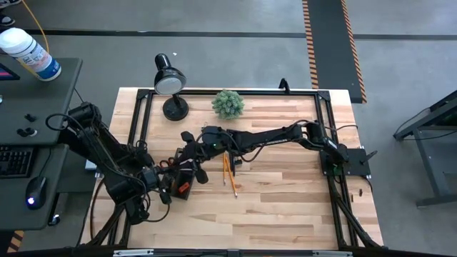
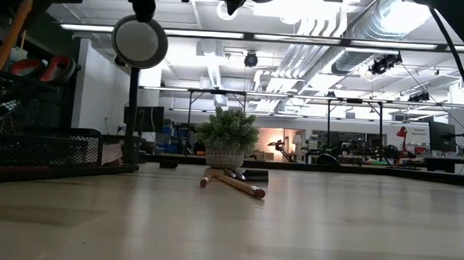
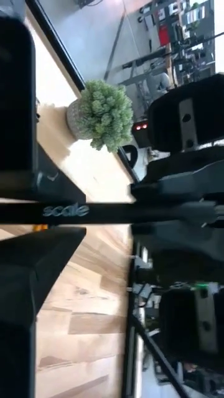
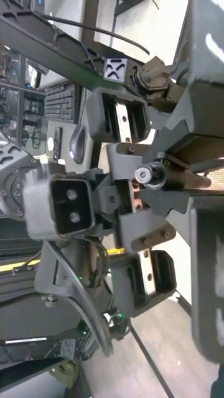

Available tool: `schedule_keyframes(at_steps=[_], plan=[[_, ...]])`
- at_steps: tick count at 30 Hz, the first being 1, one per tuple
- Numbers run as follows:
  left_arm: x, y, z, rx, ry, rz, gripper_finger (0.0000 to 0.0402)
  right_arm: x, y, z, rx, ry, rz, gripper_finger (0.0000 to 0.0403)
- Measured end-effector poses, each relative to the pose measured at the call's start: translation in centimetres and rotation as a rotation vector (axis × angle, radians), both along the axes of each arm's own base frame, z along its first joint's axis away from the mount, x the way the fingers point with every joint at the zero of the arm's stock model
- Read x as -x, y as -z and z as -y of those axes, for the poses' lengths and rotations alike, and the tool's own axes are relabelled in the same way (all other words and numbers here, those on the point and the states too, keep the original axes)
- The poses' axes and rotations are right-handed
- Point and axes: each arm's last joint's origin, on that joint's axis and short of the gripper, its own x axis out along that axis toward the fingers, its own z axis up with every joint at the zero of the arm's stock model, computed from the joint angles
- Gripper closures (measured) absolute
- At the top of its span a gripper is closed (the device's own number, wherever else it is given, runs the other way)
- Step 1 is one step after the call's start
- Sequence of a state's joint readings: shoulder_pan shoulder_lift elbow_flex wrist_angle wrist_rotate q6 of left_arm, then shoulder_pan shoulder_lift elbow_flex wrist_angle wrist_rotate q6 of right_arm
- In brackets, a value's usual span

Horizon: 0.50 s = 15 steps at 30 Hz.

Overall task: Pick and place office supplies into organizer
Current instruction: Put the left black pen into the desk organizer

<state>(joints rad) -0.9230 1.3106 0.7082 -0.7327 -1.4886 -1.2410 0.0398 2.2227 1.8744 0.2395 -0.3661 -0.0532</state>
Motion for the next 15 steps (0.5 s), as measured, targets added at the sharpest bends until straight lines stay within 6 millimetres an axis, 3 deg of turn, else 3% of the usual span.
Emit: schedule_keyframes(at_steps=[7, 15], plan=[[-0.4, -0.9, 0.5, -0.030, 0.033, -0.108, 0.0274, 0.0, -0.1, 0.1, -0.001, -0.002, 0.004, 0.0364], [-0.8, -3.3, 1.3, -0.039, 0.100, -0.277, 0.0229, 0.0, -0.2, 0.2, -0.008, -0.005, 0.006, 0.0364]])
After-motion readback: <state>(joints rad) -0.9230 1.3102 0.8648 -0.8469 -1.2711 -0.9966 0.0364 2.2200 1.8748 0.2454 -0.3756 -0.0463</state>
